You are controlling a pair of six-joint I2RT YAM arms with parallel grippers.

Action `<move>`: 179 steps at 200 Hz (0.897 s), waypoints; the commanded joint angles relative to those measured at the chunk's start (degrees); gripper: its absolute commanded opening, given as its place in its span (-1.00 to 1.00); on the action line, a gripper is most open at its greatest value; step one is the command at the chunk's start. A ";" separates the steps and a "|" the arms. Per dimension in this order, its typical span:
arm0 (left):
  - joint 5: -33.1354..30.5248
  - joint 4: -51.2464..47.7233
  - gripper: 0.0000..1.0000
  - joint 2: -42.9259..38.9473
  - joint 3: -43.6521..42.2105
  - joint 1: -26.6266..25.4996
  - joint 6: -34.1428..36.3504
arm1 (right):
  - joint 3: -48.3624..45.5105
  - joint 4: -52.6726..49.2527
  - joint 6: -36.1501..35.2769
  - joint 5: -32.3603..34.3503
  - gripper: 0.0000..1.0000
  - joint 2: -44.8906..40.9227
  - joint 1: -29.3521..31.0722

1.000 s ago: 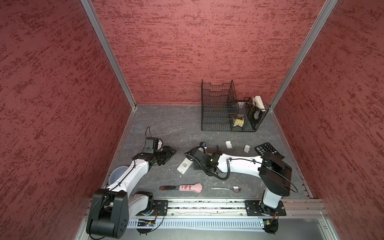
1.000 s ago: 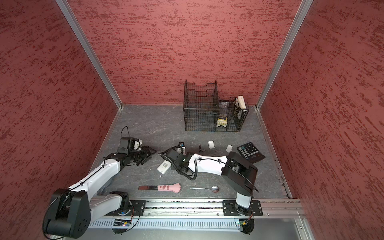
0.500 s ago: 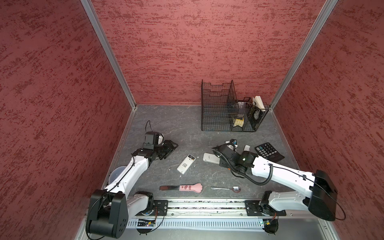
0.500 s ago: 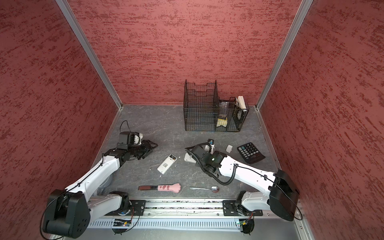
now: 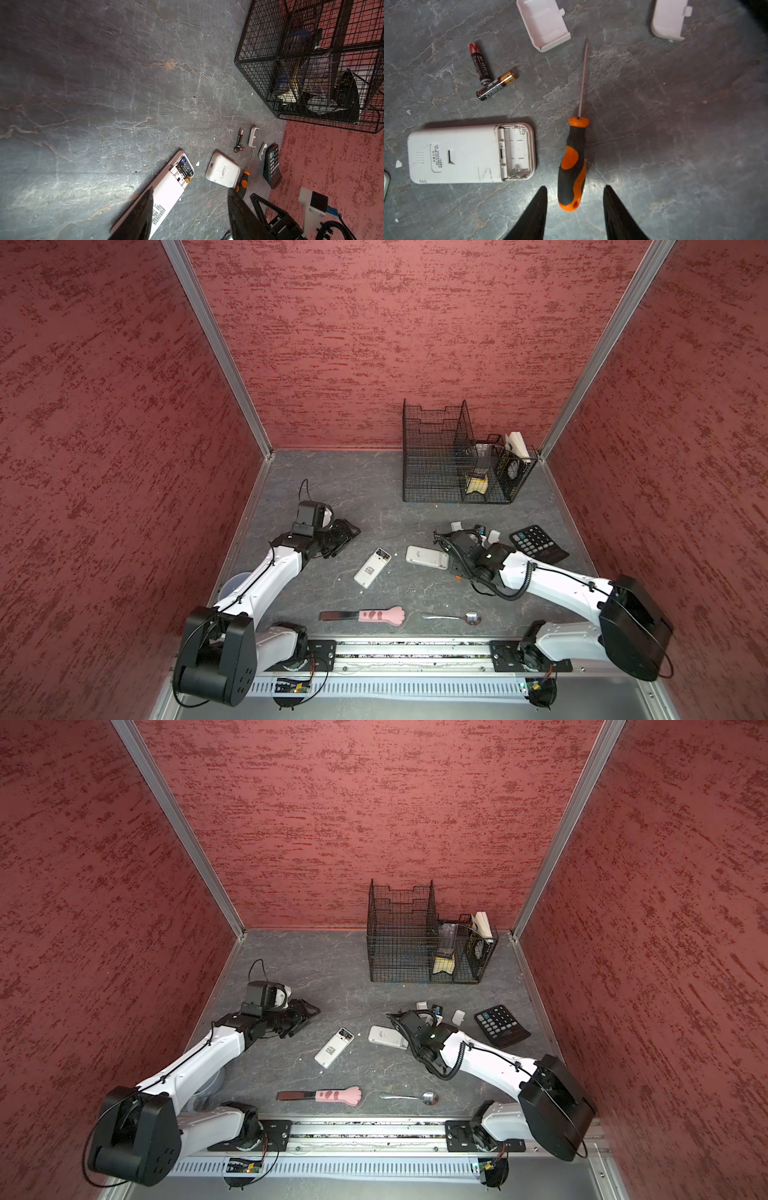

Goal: Unload the batteries from the remote control
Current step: 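Move the right gripper to the orange-and-black screwdriver handle and close on it, then lift the screwdriver with the right gripper while the left gripper reaches toward it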

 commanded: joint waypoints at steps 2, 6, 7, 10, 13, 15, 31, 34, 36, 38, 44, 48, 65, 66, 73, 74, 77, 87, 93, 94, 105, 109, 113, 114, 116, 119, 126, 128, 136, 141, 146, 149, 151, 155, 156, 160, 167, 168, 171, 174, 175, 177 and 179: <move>-1.25 0.39 0.14 0.92 1.29 -0.51 -0.70 | -0.66 5.15 -1.15 -2.07 -0.07 2.18 -1.19; -1.27 0.50 0.14 1.02 1.29 -0.55 -0.70 | -0.69 5.54 -1.27 -2.28 -0.07 2.71 -1.39; -1.27 0.51 0.14 1.07 1.29 -0.58 -0.79 | -0.69 5.61 -1.26 -2.34 -0.07 2.82 -1.41; -1.27 0.44 0.14 1.20 1.29 -0.59 -0.86 | -0.78 5.82 -1.45 -2.54 -0.07 3.11 -1.56; -1.27 0.47 0.14 1.27 1.33 -0.60 -0.81 | -0.82 6.03 -1.54 -2.76 -0.07 3.36 -1.66; -1.27 0.51 0.14 1.36 1.30 -0.60 -0.84 | -0.79 6.10 -1.56 -2.86 -0.07 3.58 -1.73; -1.27 0.52 0.14 1.89 1.46 -0.78 -0.77 | -0.88 6.58 -1.67 -3.48 -0.07 5.03 -1.97; -1.27 0.46 0.14 1.95 1.51 -0.77 -0.78 | -0.89 6.62 -1.61 -3.60 -0.07 5.22 -2.02; -1.27 0.44 0.14 1.99 1.48 -0.77 -0.72 | -0.94 6.51 -1.60 -3.62 -0.07 5.34 -2.01; -1.31 0.43 0.14 2.00 1.52 -0.77 -0.66 | -0.95 6.50 -1.64 -3.74 -0.07 5.48 -2.03; -1.34 0.53 0.14 2.09 1.56 -0.77 -0.62 | -1.02 6.41 -1.56 -3.96 -0.08 5.79 -1.96; -1.46 0.56 0.14 2.13 1.56 -0.77 -0.63 | -1.08 6.40 -1.55 -4.06 -0.07 5.90 -1.98; -1.53 0.67 0.14 2.30 1.55 -0.78 -0.67 | -1.65 6.74 -1.53 -4.81 -0.08 5.91 -2.00; -1.53 0.72 0.14 2.32 1.55 -0.77 -0.69 | -1.69 6.78 -1.56 -4.84 -0.08 5.91 -1.98; -1.45 0.78 0.14 2.44 1.53 -0.77 -0.64 | -1.82 6.82 -1.60 -5.02 -0.08 5.91 -2.01; -1.45 0.82 0.14 2.44 1.50 -0.77 -0.63 | -1.82 6.87 -1.60 -5.07 -0.09 5.91 -1.98; -1.44 0.91 0.14 2.47 1.47 -0.77 -0.62 | -1.89 6.87 -1.60 -5.17 -0.09 5.91 -2.00; -1.40 1.18 0.14 2.70 1.45 -0.78 -0.62 | -2.13 6.78 -1.51 -5.18 -0.09 5.91 -1.98; -1.31 1.26 0.14 2.85 1.47 -0.77 -0.65 | -2.26 6.79 -1.42 -5.19 -0.09 5.91 -2.00; -1.29 1.29 0.14 2.87 1.51 -0.77 -0.59 | -2.27 6.81 -1.42 -5.20 -0.09 5.91 -1.98; -1.18 1.35 0.14 3.13 1.62 -0.77 -0.40 | -2.49 6.68 -1.19 -5.09 -0.09 5.91 -1.95; -1.11 1.43 0.14 3.21 1.71 -0.77 -0.35 | -2.54 6.71 -1.16 -5.10 -0.10 5.91 -2.02; -1.09 1.58 0.14 3.31 1.73 -0.77 -0.42 | -2.53 6.64 -1.19 -5.08 -0.11 5.91 -1.97; -1.09 1.58 0.14 3.31 1.73 -0.77 -0.38 | -2.53 6.65 -1.18 -5.06 -0.11 5.91 -1.96; -1.05 1.62 0.14 3.36 1.73 -0.77 -0.36 | -2.53 6.58 -1.12 -5.06 -0.11 5.91 -1.95; -1.01 1.70 0.14 3.39 1.80 -0.77 -0.35 | -2.53 6.43 -1.11 -5.12 -0.11 5.91 -1.95; -0.83 1.72 0.14 3.65 1.97 -0.77 -0.28 | -2.61 6.53 -1.16 -5.19 -0.12 5.91 -2.00; -0.76 1.74 0.14 3.73 2.03 -0.77 -0.24 | -2.62 6.62 -1.31 -5.21 -0.13 5.91 -1.96; -0.59 1.74 0.14 4.01 2.26 -0.78 -0.15 | -2.71 7.05 -1.47 -5.43 -0.16 5.91 -1.97; -0.34 1.75 0.14 4.11 2.47 -0.80 -0.16 | -2.75 7.25 -1.43 -5.60 -0.19 5.91 -1.95; -0.22 1.68 0.14 4.19 2.69 -0.77 -0.01 | -2.88 7.66 -1.25 -5.68 -0.23 5.89 -1.98; -0.14 1.62 0.14 4.20 2.86 -0.77 0.12 | -2.95 7.80 -1.25 -5.73 -0.26 5.91 -1.96; -0.06 1.54 0.14 4.20 2.98 -0.77 0.10 | -3.01 7.84 -1.23 -5.80 -0.29 5.91 -2.00; -0.04 1.34 0.14 4.09 3.25 -0.73 0.30 | -3.07 7.88 -1.17 -5.68 -0.34 5.91 -1.96; -0.04 1.28 0.14 4.10 3.33 -0.75 0.37 | -3.06 7.97 -1.12 -5.71 -0.35 5.91 -2.00; 0.02 1.05 0.14 4.00 3.62 -0.77 0.44 | -3.14 8.03 -1.13 -5.58 -0.40 5.91 -1.98; 0.18 0.58 0.14 3.85 4.18 -0.77 0.76 | -3.24 8.01 -1.06 -5.52 -0.47 5.91 -1.97; 0.20 0.51 0.14 3.81 4.19 -0.77 0.82 | -3.24 7.99 -1.06 -5.54 -0.47 5.91 -1.96; 0.30 0.38 0.14 3.68 4.37 -0.77 0.92 | -3.31 7.97 -1.07 -5.56 -0.50 5.73 -1.95; 0.43 0.18 0.14 3.67 4.67 -0.77 1.03 | -3.28 8.06 -1.27 -5.52 -0.53 5.47 -1.98; 0.51 0.13 0.14 3.67 4.69 -0.77 1.09 | -3.26 8.01 -1.35 -5.54 -0.54 5.34 -1.96; 0.60 0.02 0.14 3.60 4.89 -0.77 1.13 | -3.24 8.02 -1.47 -5.58 -0.55 5.15 -2.02; 0.72 -0.07 0.14 3.59 5.07 -0.77 1.21 | -3.24 7.91 -1.57 -5.61 -0.56 4.93 -1.97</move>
